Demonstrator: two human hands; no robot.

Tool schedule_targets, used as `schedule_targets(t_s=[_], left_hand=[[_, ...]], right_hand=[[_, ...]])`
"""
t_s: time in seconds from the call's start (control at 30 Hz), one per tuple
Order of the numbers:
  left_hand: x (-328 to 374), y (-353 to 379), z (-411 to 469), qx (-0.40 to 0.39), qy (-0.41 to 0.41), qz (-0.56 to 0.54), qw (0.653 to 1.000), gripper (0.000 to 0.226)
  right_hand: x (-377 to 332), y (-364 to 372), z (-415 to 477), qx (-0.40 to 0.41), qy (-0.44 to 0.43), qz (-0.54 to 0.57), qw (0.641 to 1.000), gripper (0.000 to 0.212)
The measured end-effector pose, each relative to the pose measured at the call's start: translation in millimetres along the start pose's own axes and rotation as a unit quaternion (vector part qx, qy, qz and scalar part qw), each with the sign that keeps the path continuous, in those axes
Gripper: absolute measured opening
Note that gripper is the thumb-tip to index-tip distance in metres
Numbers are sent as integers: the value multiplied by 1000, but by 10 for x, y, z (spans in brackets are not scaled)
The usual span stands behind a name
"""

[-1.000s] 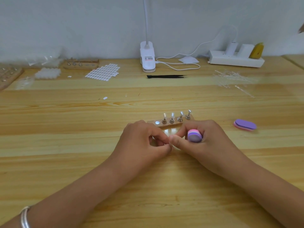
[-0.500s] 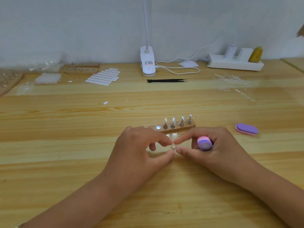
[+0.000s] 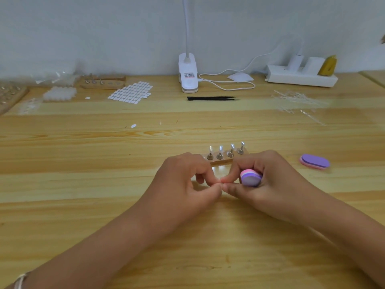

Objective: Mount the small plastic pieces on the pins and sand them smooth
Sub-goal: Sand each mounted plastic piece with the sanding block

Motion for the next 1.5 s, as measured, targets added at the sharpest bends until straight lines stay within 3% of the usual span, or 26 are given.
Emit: schedule_targets(t_s=[0.23,0.63,0.8,1.03,1.27,1.5], left_hand=[[-37,26,-4,-8,9,-15,1000,15],[-17,2,-32,1,-4,2,1000,11],[16,-65,-13,-12,-33,-47,998,8],[119,-123,-36,21,-8,-85,996,31],[181,-106,-69,49,-15,-254,966,29],[148,-94,-53,64,-71,-269,958,31]], right_hand=[[12,-31,42,-32,11,6,999,14],[93,-61,-59,-1,-30,-13,999,8],[61,-17,-98,68,-74,-46,994,5],[-46,-33,-118,166,-62,121,977,7],[-140,8,-192,210,-92,131,964,9],[-35,-63,-199,108,-62,101,987,23]])
Point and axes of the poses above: each hand's wrist, its own z-axis towards the middle knuckle, its own y-axis out of the palm, x = y × z, the point moved 1 cm from there along z, towards the middle knuckle, and after that the axes turned 9 degrees about x, right-handed, at the moved point
